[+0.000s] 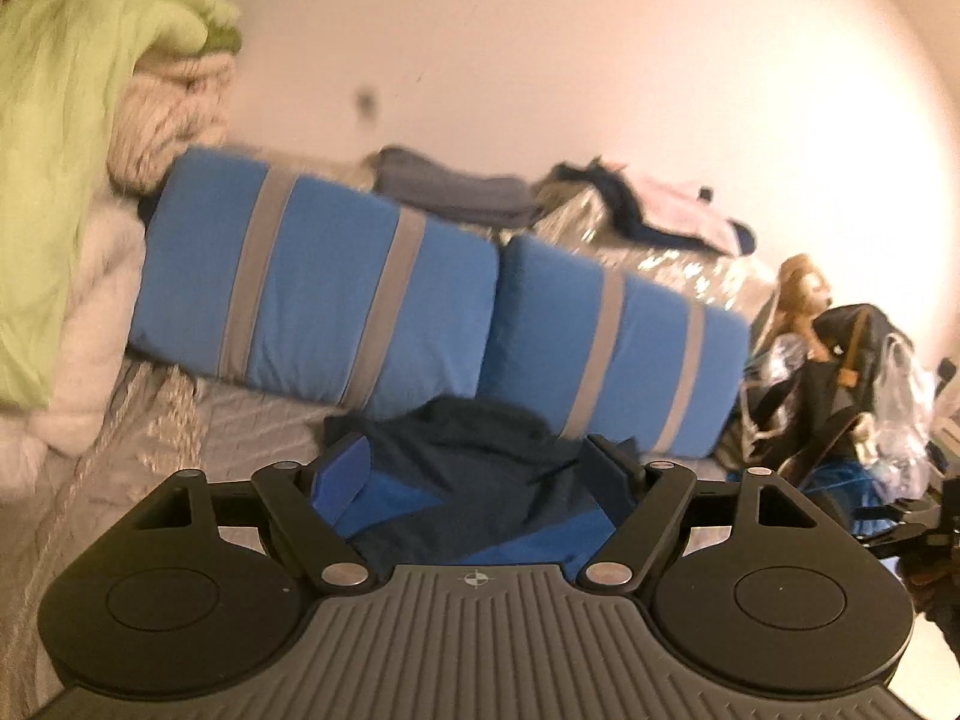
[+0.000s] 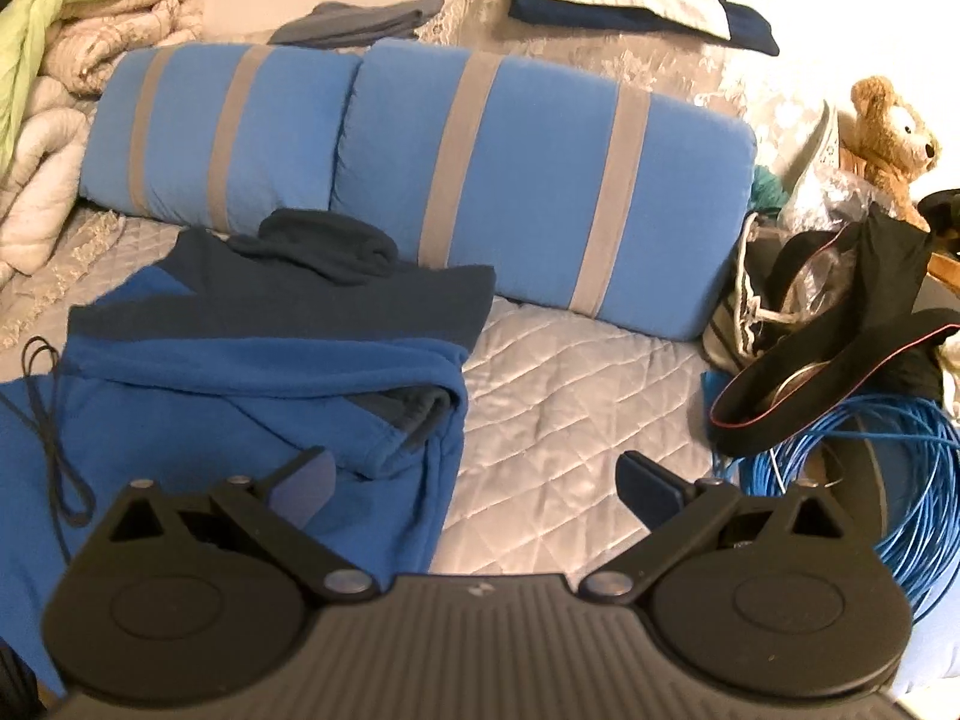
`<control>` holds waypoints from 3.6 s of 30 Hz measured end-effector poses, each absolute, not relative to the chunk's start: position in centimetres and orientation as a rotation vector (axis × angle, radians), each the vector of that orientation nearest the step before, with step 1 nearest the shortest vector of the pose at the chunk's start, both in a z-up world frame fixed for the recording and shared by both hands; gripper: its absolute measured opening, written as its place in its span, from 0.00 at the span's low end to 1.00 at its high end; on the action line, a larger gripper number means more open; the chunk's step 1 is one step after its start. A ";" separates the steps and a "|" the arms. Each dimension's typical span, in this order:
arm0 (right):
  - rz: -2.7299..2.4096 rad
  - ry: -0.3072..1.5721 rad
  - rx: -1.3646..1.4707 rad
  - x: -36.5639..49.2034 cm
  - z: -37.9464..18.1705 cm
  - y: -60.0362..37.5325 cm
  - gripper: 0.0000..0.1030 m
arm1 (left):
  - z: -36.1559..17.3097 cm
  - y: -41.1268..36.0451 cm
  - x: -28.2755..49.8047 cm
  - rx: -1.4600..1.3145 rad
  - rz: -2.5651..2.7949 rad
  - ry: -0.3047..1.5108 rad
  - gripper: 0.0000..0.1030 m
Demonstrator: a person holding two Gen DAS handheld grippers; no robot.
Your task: Fold clothes
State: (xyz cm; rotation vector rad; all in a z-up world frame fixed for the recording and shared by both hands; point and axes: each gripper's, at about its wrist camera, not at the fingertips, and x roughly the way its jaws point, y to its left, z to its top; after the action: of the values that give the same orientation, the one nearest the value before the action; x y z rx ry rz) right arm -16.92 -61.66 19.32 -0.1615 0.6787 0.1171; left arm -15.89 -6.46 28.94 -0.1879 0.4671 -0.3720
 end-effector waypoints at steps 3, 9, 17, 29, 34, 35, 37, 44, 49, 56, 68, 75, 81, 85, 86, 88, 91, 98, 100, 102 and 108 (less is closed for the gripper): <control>0.124 0.637 -0.118 -17.9 21.9 -62.9 1.00 | 31.0 -5.9 -17.3 -0.160 -0.370 0.431 0.75; 0.104 0.535 -0.034 -20.6 28.0 -66.2 1.00 | 34.3 -4.4 -19.7 -0.148 -0.359 0.375 0.75; 0.078 0.452 0.086 -24.6 32.6 -70.4 1.00 | 36.0 -3.0 -22.4 -0.106 -0.287 0.328 0.75; 0.065 0.399 0.027 -29.9 33.2 -71.0 1.00 | 33.4 -2.5 -26.2 -0.042 -0.270 0.337 0.80; 0.004 0.489 -0.070 -29.5 28.2 -67.7 1.00 | 27.6 -3.8 -25.7 -0.065 -0.283 0.436 0.80; 0.004 0.500 -0.082 -29.4 27.3 -67.0 1.00 | 26.6 -4.0 -25.7 -0.076 -0.287 0.454 0.80; 0.001 0.527 -0.077 -29.2 26.0 -66.1 1.00 | 24.8 -4.1 -25.6 -0.095 -0.290 0.480 0.80; -0.074 0.582 -0.180 -28.0 23.4 -63.9 1.00 | 21.6 -3.5 -25.8 -0.114 -0.258 0.493 0.80; -0.082 0.597 -0.220 -27.7 22.4 -62.8 1.00 | 20.0 -3.2 -25.6 -0.126 -0.261 0.525 0.81; -0.045 0.634 -0.202 -27.3 20.2 -62.2 1.00 | 17.6 -3.0 -25.6 -0.110 -0.248 0.543 0.84; 0.003 0.700 -0.064 -28.3 15.2 -63.4 1.00 | 13.8 -3.5 -25.5 0.008 -0.229 0.587 0.84; -0.004 0.728 -0.004 -28.8 13.6 -64.6 1.00 | 12.0 -3.9 -26.9 0.063 -0.295 0.583 0.84; -0.020 0.742 0.034 -29.0 12.9 -65.4 1.00 | 10.5 -4.2 -26.7 0.056 -0.276 0.557 0.84; -0.013 0.749 0.048 -29.1 12.4 -65.3 1.00 | 10.2 -4.5 -26.4 0.019 -0.259 0.504 0.84; -0.009 0.751 0.050 -29.1 12.2 -65.2 1.00 | 10.3 -4.7 -26.4 0.014 -0.255 0.493 0.84; 0.000 0.753 0.055 -29.2 11.8 -64.9 1.00 | 10.4 -5.1 -26.3 0.015 -0.244 0.462 0.84; 0.014 0.755 0.064 -29.4 11.3 -64.7 1.00 | 10.6 -5.5 -26.1 0.012 -0.219 0.418 0.84; 0.014 0.778 0.100 -29.6 10.0 -64.5 1.00 | 10.5 -5.8 -25.3 -0.034 -0.239 0.426 0.47; 0.015 0.776 0.106 -29.8 9.9 -64.6 1.00 | 10.5 -6.1 -25.3 -0.034 -0.251 0.426 0.36; 0.015 0.773 0.111 -30.1 9.8 -64.5 1.00 | 10.6 -6.5 -25.4 -0.024 -0.265 0.422 0.26; 0.014 0.767 0.124 -30.8 9.2 -64.9 1.00 | 11.1 -7.5 -25.8 0.042 -0.262 0.412 0.16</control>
State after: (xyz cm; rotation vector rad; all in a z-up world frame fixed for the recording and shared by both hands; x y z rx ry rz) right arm -30.81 -64.91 9.24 0.1236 0.7667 0.0144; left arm -25.78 -7.51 11.13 0.0421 0.4121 -0.2622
